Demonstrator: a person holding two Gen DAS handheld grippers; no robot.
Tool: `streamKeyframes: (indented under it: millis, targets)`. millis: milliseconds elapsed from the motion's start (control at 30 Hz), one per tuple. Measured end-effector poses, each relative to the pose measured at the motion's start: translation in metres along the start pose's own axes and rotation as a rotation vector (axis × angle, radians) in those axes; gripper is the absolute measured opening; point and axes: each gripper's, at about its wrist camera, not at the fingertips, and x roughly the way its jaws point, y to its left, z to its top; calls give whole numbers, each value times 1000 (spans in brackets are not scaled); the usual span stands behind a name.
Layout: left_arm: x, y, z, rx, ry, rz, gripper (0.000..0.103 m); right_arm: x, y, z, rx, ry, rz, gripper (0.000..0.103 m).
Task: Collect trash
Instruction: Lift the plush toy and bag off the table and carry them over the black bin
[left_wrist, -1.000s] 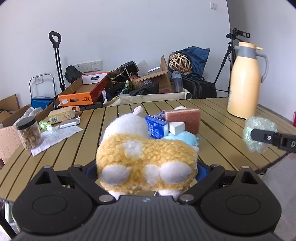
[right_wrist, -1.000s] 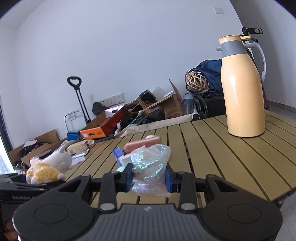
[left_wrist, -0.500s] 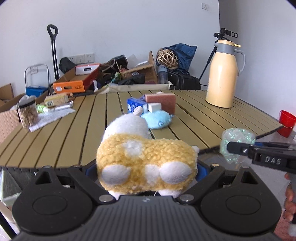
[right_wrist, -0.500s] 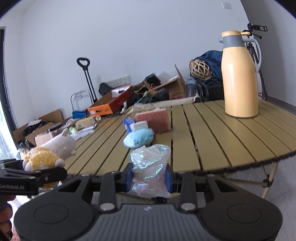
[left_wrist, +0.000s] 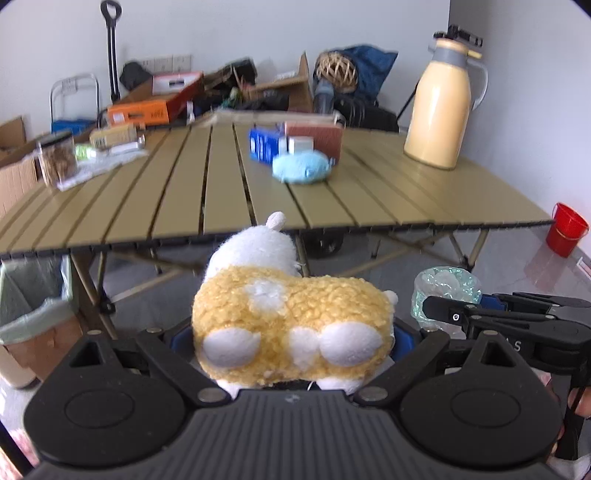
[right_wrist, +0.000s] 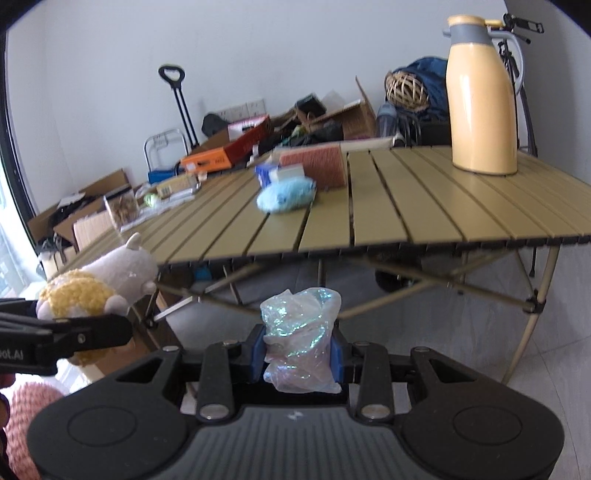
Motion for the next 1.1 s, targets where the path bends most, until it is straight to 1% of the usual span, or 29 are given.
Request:
streamKeyframes:
  millis: [200, 300, 533, 633, 867, 1100]
  targets:
    - [19, 12, -13, -35, 94, 12, 96, 14, 2, -20, 14, 75, 1, 33]
    - [29, 22, -17, -59, 127, 26, 96, 25, 5, -26, 8, 114, 3, 33]
    - [64, 42, -31, -112, 241, 44, 96, 53, 13, -35, -9, 197, -5, 33]
    - [78, 50, -35, -132, 277, 56, 96, 65, 14, -37, -14, 230, -12, 33]
    - [100, 71, -38, -178, 319, 76, 96, 94, 19, -40, -27, 296, -14, 33]
    - [120, 89, -33, -215, 322, 108, 96, 122, 28, -41, -58, 355, -17, 33]
